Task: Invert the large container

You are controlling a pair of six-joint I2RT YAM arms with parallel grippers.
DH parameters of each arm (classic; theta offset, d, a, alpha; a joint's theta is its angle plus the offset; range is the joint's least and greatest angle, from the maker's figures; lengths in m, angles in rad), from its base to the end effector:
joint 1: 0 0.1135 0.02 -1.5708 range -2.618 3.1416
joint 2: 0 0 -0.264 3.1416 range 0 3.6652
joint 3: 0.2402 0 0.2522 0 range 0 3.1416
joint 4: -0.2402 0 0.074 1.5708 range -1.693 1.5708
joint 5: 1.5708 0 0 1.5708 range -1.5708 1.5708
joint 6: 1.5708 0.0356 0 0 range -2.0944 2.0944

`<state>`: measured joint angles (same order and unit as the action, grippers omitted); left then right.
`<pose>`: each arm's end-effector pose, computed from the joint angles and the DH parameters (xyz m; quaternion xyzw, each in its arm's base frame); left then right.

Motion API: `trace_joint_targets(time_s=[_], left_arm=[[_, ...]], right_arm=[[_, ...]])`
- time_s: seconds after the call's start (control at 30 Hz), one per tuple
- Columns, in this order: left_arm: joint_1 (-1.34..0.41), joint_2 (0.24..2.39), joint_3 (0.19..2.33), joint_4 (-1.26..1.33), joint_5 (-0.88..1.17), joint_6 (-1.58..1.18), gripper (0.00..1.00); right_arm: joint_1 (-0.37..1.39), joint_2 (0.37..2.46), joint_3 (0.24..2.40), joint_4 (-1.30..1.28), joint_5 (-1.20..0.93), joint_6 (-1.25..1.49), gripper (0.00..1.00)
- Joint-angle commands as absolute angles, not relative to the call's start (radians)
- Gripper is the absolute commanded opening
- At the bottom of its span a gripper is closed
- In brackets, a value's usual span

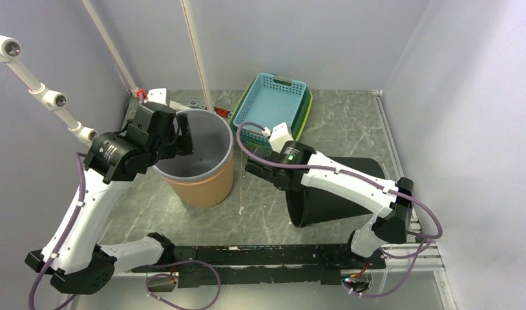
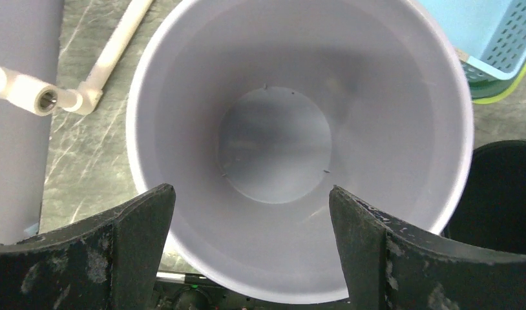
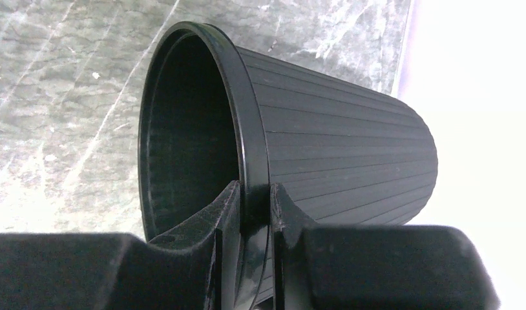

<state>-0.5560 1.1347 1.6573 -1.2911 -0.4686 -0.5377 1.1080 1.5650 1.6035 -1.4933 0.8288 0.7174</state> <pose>0.1502 -0.0744 0.4535 -0.0824 0.8963 -0.0149 0.4356 0.1450 0.2319 0.3495 -0.1544 0.9010 -0.2039 0.3505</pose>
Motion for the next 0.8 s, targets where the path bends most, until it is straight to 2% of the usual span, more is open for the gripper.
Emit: trace_joint_targets(time_s=[0.0, 0.37, 0.77], left_arm=[[-0.533, 1.113, 1.683, -1.33, -0.527, -0.53, 0.94], [-0.423, 1.107, 1.676, -1.317, -0.488, -0.499, 0.95], [-0.317, 1.099, 1.668, -1.301, -0.444, -0.458, 0.95]], right_arm=[[1.166, 1.58, 1.587, -1.5, 0.906, 0.809, 0.0], [1.317, 1.671, 1.603, -1.502, 0.933, 0.927, 0.0], [1.421, 1.795, 1.616, -1.502, 0.957, 0.932, 0.0]])
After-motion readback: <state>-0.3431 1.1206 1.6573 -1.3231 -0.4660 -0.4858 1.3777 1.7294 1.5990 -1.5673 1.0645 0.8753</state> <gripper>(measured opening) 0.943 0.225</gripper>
